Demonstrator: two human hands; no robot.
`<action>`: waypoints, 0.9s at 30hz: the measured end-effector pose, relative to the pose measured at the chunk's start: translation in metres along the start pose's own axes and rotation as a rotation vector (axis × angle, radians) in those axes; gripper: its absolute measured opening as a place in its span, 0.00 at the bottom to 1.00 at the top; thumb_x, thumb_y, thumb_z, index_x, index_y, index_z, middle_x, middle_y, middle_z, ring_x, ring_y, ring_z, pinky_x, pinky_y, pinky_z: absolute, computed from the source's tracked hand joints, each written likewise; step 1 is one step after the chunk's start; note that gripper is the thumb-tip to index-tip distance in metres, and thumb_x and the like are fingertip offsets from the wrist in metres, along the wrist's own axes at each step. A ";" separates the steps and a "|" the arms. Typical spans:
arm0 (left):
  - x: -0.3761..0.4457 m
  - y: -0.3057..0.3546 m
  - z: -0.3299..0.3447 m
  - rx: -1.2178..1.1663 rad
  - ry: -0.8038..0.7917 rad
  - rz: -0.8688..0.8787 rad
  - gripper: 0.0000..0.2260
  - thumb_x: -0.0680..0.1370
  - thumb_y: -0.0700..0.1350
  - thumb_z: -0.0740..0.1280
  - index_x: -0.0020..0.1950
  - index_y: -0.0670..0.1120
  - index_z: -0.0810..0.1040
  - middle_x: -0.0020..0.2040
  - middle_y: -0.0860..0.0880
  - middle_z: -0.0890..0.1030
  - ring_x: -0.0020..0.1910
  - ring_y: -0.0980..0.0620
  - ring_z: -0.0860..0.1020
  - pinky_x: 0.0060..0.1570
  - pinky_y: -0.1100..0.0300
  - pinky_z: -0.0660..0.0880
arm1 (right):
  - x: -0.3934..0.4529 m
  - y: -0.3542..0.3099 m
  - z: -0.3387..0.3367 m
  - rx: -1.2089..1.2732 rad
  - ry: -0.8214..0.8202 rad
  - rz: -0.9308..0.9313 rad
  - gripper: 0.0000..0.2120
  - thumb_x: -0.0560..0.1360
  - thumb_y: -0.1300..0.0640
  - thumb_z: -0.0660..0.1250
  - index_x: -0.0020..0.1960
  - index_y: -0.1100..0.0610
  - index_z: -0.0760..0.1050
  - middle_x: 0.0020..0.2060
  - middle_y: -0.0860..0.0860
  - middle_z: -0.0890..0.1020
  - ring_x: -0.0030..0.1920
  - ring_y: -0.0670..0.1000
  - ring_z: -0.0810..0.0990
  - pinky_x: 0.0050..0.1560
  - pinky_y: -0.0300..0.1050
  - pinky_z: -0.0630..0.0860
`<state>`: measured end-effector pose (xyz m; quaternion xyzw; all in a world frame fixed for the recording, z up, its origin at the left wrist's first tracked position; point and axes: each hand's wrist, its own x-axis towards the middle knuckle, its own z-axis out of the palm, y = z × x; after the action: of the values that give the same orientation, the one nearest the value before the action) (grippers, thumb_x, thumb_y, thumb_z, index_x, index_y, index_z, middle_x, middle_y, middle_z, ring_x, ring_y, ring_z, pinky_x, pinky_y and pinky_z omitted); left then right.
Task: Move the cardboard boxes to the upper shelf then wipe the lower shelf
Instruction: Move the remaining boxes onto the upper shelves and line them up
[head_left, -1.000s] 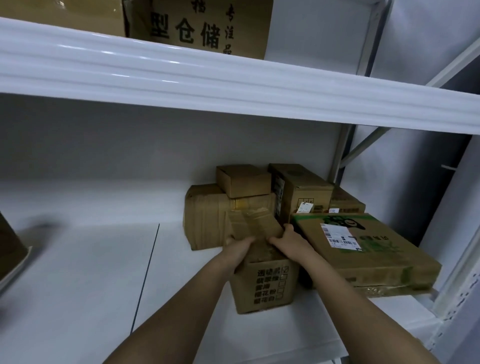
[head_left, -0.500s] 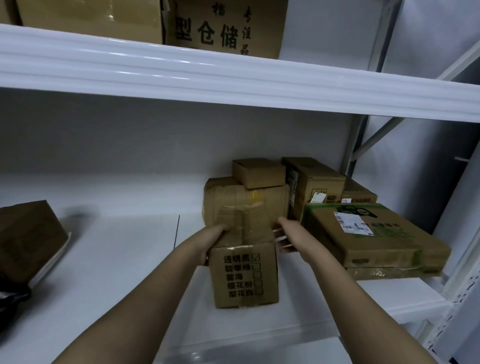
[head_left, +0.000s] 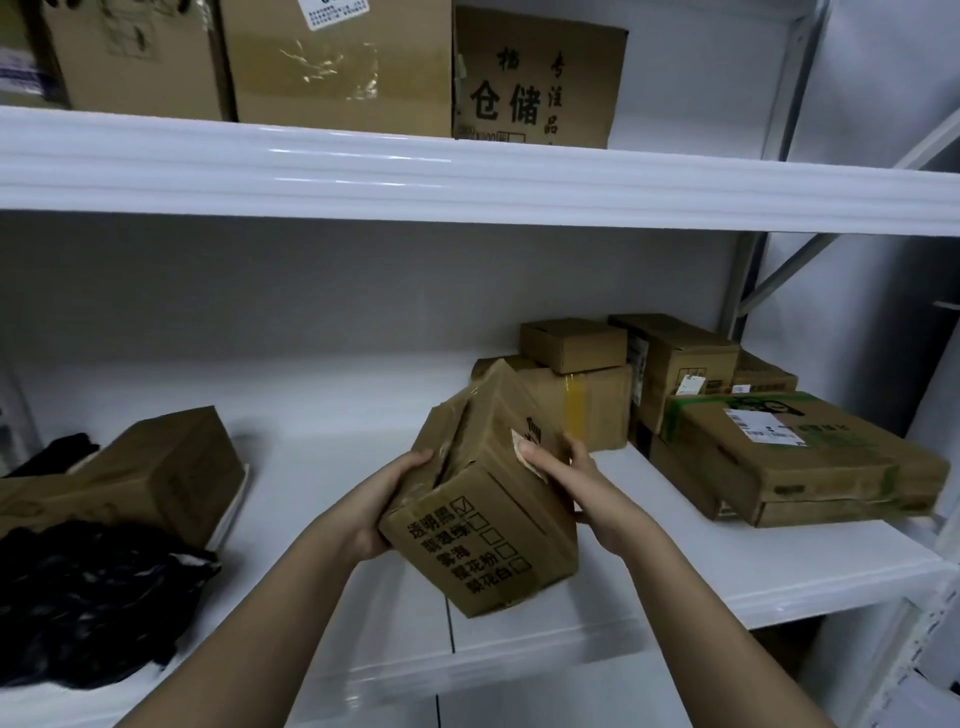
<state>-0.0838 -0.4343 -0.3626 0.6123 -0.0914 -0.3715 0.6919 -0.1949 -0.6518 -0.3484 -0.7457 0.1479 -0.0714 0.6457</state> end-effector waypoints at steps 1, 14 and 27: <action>-0.006 0.001 -0.005 0.021 -0.007 0.012 0.21 0.72 0.60 0.66 0.56 0.46 0.79 0.44 0.43 0.83 0.40 0.47 0.81 0.39 0.56 0.77 | -0.005 -0.003 0.008 0.017 -0.004 -0.008 0.54 0.57 0.29 0.71 0.77 0.44 0.51 0.73 0.49 0.61 0.68 0.55 0.68 0.65 0.49 0.69; -0.082 0.048 0.037 0.358 -0.018 0.497 0.17 0.81 0.57 0.53 0.51 0.53 0.79 0.42 0.53 0.85 0.41 0.55 0.84 0.33 0.63 0.78 | -0.080 -0.063 -0.001 0.161 0.189 -0.434 0.15 0.81 0.54 0.53 0.60 0.51 0.76 0.54 0.49 0.80 0.49 0.44 0.80 0.45 0.38 0.75; -0.150 0.086 0.136 0.151 -0.248 0.787 0.28 0.71 0.71 0.53 0.49 0.56 0.84 0.47 0.50 0.85 0.48 0.53 0.83 0.40 0.63 0.79 | -0.154 -0.136 -0.041 0.196 0.053 -0.664 0.34 0.60 0.33 0.72 0.65 0.36 0.72 0.53 0.41 0.83 0.52 0.46 0.83 0.43 0.40 0.81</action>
<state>-0.2342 -0.4486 -0.2032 0.5305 -0.4280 -0.1418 0.7179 -0.3351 -0.6260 -0.1951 -0.6856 -0.0934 -0.3107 0.6516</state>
